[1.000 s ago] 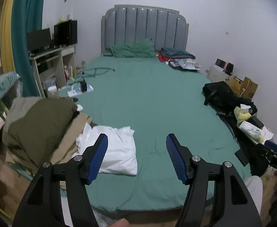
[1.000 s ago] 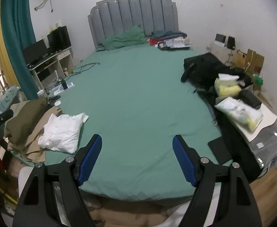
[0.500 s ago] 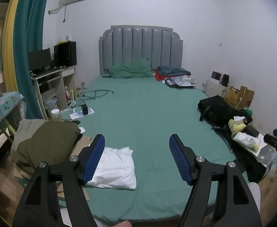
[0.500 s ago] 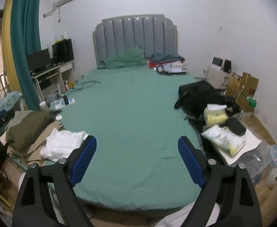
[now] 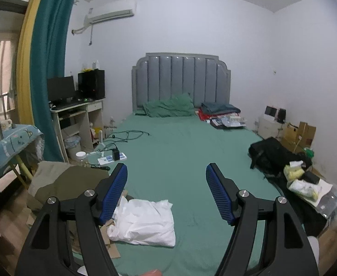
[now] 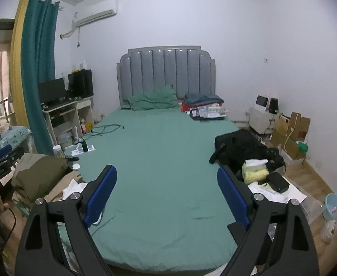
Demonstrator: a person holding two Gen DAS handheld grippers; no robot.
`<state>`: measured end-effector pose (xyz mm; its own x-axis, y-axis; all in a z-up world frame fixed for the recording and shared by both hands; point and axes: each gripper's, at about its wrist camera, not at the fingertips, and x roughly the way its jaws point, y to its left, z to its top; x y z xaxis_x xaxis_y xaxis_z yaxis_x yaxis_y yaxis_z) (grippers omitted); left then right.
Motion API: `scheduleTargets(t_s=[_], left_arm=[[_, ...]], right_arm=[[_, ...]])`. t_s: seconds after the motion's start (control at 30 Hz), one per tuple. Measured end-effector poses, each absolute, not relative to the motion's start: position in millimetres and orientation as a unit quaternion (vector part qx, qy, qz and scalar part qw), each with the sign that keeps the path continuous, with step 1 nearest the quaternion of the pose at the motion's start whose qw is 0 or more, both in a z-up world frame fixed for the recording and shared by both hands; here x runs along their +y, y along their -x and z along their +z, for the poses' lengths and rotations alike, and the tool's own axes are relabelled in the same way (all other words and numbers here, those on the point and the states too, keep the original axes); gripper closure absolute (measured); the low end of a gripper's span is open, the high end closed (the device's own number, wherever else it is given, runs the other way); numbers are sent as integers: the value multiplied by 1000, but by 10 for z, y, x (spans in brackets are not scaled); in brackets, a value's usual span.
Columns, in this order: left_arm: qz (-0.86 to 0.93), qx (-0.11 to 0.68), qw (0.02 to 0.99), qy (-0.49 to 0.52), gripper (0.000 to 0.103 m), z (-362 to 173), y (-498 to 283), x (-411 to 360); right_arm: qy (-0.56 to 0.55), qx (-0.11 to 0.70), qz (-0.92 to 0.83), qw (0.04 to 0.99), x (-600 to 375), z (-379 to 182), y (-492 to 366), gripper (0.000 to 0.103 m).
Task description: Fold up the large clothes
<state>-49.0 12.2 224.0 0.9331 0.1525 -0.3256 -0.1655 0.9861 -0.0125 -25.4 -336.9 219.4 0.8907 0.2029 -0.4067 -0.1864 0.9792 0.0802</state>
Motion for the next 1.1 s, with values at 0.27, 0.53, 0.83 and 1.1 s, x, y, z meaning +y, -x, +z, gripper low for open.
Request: scheduleTargets(t_s=[0.27,0.53,0.83,1.1], left_arm=[[100,119,987,31,29,2382,695,283],[101,121,986,47,29,2403,775,446],[65,121,989,54,29,2219,769,580],[48,128,989,51,29,2054,710,629]], right_arm=[[-8,180,106,978,-3225,2385,407,14],[1,161,128,979,-3022,2447,518,13],[0,156,134,979,-2861,2330,482,5],[1,172,123,977,-2844,2174,377,1]])
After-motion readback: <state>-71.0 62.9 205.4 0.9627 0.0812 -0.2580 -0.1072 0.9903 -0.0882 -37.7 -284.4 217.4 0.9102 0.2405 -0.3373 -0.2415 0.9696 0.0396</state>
